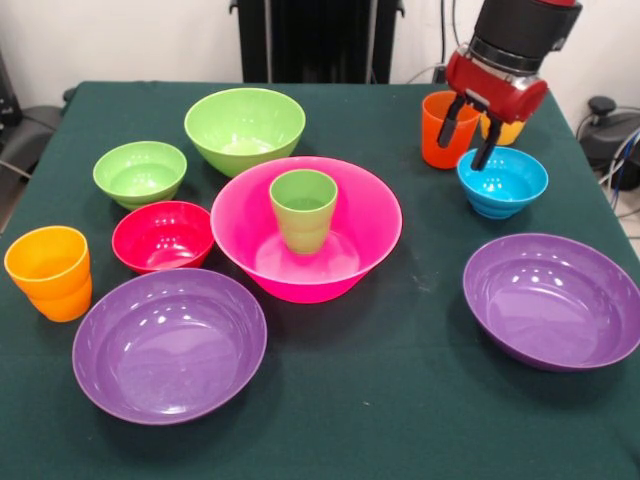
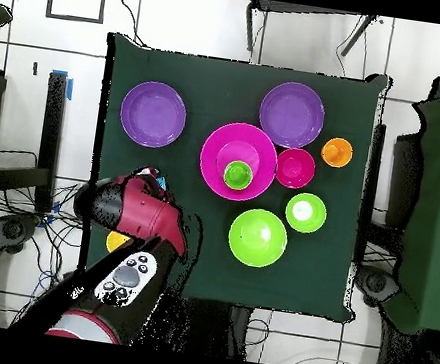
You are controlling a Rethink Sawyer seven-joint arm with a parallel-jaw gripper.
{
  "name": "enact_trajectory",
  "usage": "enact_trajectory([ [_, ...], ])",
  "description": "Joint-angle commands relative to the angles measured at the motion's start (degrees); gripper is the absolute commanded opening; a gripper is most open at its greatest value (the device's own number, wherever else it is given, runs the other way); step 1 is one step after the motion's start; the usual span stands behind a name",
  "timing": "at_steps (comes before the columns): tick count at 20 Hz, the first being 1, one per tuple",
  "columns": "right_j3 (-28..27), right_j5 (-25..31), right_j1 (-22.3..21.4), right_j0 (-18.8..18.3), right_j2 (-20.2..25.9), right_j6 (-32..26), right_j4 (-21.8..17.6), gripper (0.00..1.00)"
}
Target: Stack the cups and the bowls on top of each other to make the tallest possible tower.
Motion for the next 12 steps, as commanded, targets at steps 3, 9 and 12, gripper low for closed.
enact_trajectory([
  [3, 3.4, 1.6, 2.7, 0.7, 7.7, 9.4, 1.1, 1.00],
  [9, 2.5, 4.5, 2.9, 2.8, 5.3, 10.2, 1.3, 1.00],
  [12, 1.9, 6.9, 3.1, 3.8, 3.8, 10.8, 1.4, 1.00],
])
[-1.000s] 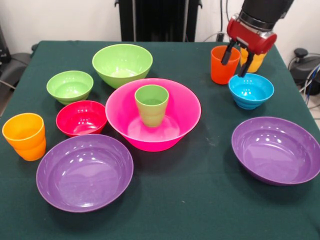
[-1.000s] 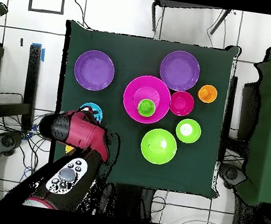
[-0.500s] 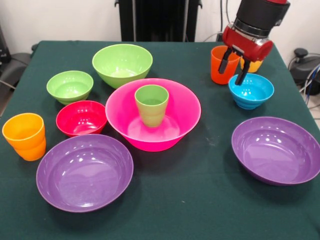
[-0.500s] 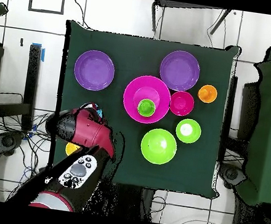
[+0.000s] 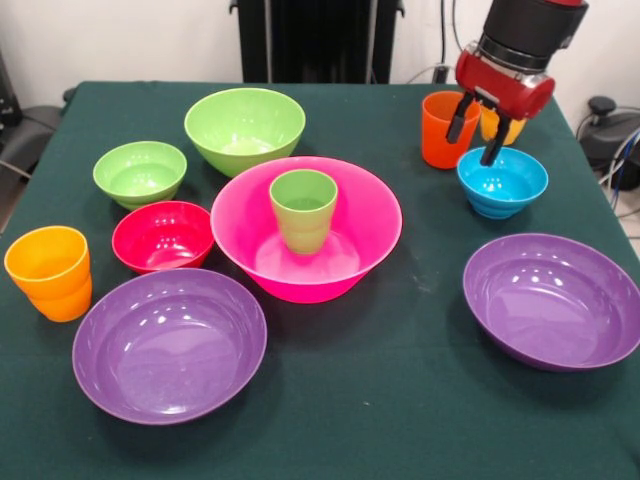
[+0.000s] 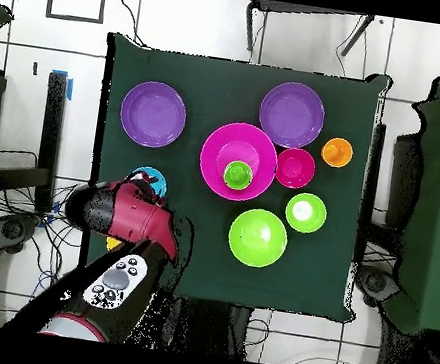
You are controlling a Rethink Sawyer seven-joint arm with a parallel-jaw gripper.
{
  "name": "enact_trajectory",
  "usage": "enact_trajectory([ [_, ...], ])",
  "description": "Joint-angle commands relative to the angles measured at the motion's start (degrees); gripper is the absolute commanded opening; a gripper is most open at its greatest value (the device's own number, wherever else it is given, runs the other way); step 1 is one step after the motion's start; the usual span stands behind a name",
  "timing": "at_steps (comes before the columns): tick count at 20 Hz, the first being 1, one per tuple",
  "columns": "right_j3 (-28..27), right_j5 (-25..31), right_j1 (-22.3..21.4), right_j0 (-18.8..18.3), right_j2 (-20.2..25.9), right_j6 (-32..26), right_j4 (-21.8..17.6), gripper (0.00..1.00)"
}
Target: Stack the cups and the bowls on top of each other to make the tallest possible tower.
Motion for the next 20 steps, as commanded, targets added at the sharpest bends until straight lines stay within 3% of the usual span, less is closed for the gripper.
enact_trajectory([
  [1, 1.0, 7.3, 3.1, 2.0, 3.4, 10.9, 1.5, 1.00],
  [5, 0.8, 8.5, 3.3, 2.5, 2.7, 10.6, 1.2, 1.00],
  [11, -2.3, 13.9, 5.7, 6.1, -2.9, 10.7, -0.6, 1.00],
  [20, -3.0, 17.0, 6.0, 6.8, -3.8, 10.0, -0.6, 1.00],
])
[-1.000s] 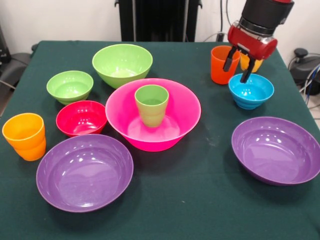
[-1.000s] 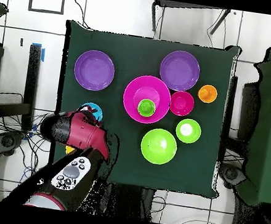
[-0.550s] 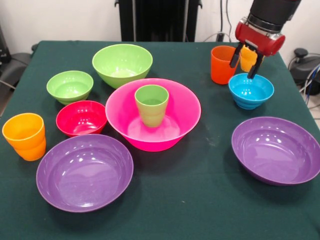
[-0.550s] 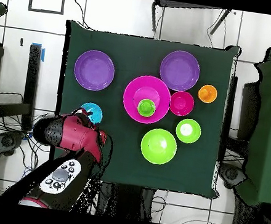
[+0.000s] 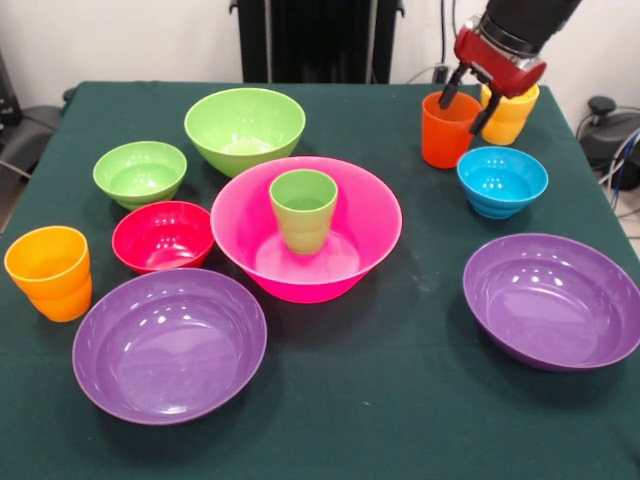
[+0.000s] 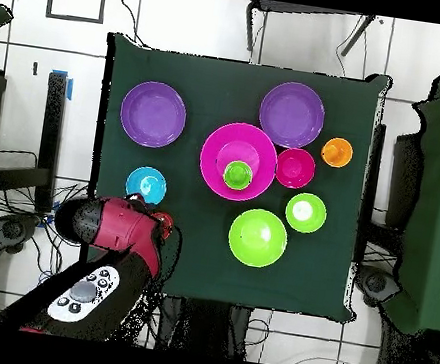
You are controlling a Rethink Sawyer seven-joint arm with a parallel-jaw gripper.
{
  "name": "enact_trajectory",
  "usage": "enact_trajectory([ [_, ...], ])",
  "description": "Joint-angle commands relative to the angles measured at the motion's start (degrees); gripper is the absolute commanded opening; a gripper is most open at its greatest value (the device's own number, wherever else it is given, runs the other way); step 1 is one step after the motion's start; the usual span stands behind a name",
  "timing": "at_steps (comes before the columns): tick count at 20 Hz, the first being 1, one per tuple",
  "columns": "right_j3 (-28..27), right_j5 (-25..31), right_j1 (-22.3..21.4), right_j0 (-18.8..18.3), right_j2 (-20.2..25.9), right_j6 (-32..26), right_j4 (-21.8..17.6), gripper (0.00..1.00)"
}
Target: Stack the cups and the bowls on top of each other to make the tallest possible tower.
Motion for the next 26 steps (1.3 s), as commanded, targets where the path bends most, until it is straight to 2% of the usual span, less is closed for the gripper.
enact_trajectory([
  [1, -2.4, 5.6, 2.8, -0.3, 3.4, 9.5, -0.4, 1.00],
  [3, -0.6, 4.5, 1.6, -2.1, 6.1, 8.3, 0.4, 1.00],
  [8, 2.2, 1.1, 0.8, -3.6, 9.7, 8.3, 1.9, 1.00],
  [13, 2.8, 0.7, 0.9, -3.0, 10.3, 9.5, 2.1, 1.00],
  [18, 4.8, -1.6, 0.8, -4.3, 12.5, 8.9, 2.4, 1.00],
  [20, 5.6, -1.4, 0.9, -4.3, 13.1, 9.5, 2.9, 1.00],
  [23, 7.9, 2.0, -0.1, -6.9, 16.7, 8.8, 4.9, 1.00],
  [26, 8.2, 1.6, 0.1, -6.6, 16.5, 8.5, 4.3, 1.00],
])
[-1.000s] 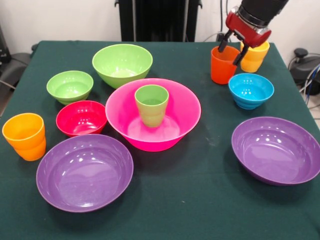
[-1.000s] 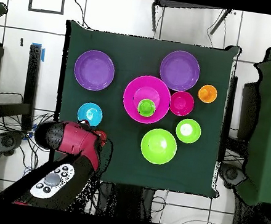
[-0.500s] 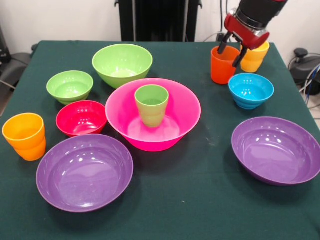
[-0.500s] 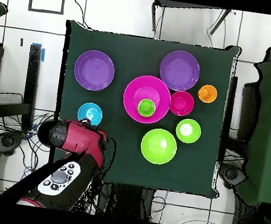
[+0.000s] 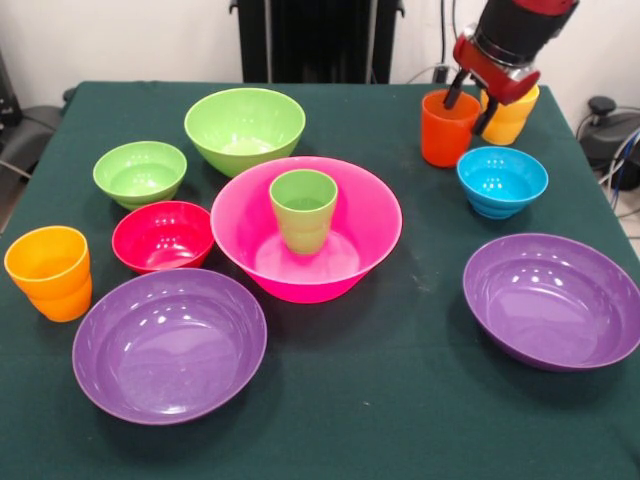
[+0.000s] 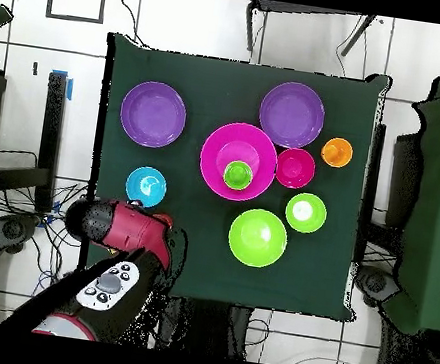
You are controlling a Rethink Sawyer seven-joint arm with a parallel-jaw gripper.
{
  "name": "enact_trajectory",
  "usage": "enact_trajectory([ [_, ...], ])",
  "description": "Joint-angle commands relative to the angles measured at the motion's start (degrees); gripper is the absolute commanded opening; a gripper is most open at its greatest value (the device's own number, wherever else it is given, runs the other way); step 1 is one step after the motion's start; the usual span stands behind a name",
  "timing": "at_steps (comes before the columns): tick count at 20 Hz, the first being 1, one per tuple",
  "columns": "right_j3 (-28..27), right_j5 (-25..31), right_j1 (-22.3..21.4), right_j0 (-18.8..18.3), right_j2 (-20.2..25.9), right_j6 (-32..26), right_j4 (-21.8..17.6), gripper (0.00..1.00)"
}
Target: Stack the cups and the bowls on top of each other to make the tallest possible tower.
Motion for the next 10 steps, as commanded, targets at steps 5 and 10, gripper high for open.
enact_trajectory([
  [5, 6.9, -3.8, 1.1, -4.3, 12.8, 6.9, 2.0, 1.00],
  [10, 8.4, -7.1, 1.3, -5.5, 14.2, 6.7, 1.1, 1.00],
])
